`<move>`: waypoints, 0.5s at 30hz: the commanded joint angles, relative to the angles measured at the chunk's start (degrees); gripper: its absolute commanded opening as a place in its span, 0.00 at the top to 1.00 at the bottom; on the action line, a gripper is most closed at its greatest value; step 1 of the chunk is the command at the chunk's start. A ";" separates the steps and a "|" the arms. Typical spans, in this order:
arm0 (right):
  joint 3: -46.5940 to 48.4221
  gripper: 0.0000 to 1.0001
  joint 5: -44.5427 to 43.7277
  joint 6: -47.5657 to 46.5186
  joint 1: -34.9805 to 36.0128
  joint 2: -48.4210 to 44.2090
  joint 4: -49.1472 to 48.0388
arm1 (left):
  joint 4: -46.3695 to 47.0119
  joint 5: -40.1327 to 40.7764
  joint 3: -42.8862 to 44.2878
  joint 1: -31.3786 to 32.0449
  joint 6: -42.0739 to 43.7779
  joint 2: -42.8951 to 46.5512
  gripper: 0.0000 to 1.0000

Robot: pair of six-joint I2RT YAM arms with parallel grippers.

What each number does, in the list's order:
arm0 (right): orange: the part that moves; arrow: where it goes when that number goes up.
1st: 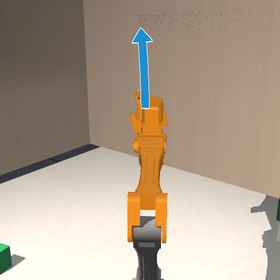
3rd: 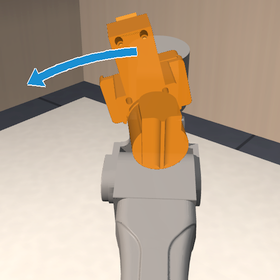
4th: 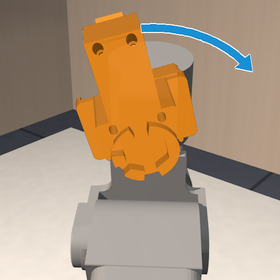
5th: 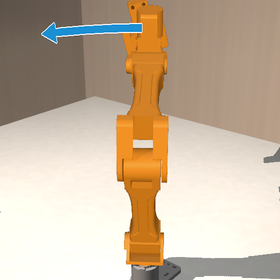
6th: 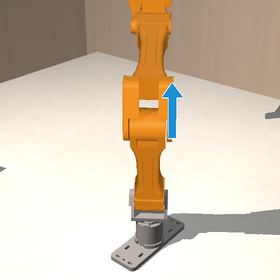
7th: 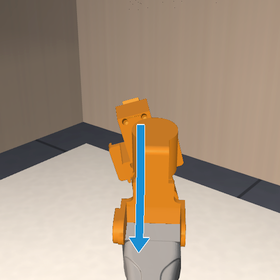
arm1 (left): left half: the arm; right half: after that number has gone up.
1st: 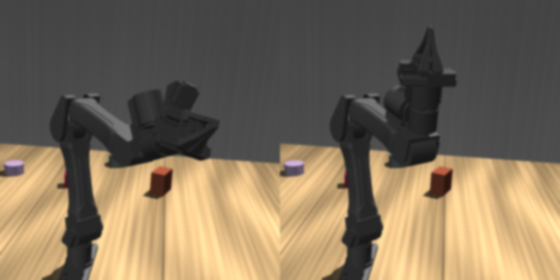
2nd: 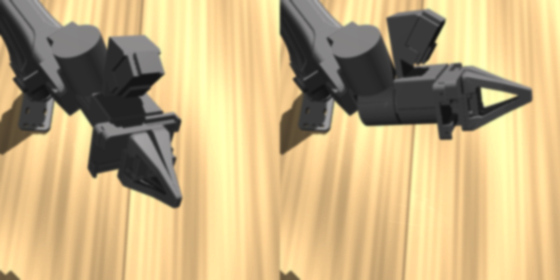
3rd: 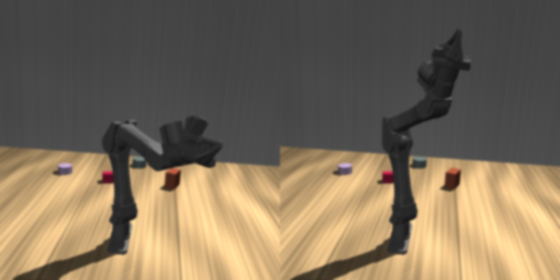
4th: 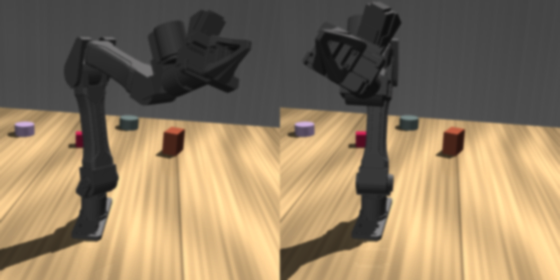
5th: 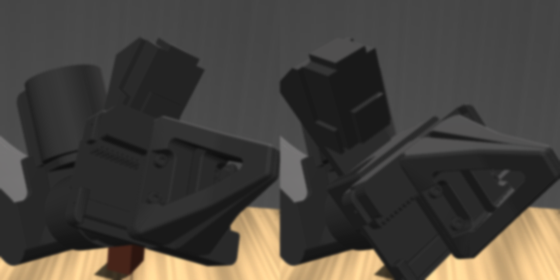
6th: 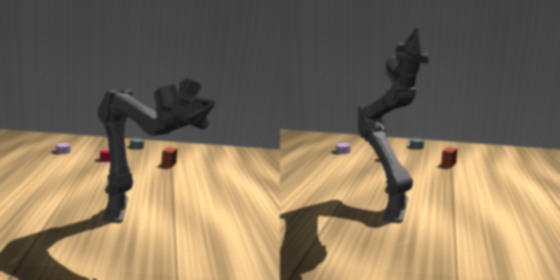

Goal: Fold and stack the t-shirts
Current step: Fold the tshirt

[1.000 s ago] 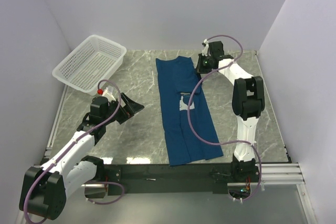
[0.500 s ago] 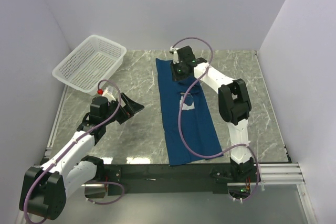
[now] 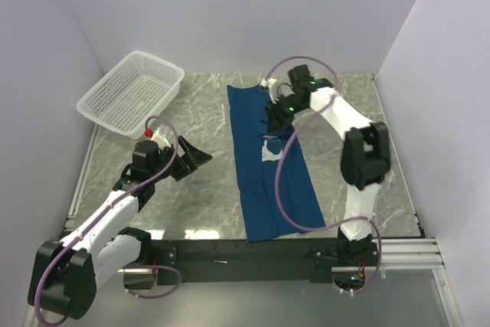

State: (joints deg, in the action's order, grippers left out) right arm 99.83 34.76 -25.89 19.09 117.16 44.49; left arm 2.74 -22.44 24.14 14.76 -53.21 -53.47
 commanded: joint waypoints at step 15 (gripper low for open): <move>-55.97 0.08 11.65 -80.98 -11.62 -51.95 21.41 | -17.03 14.33 13.12 44.81 8.40 -19.20 0.14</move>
State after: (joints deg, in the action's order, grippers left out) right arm 44.82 45.47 -90.26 7.68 66.41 53.21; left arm -5.32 -15.70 34.33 54.37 -45.78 -70.37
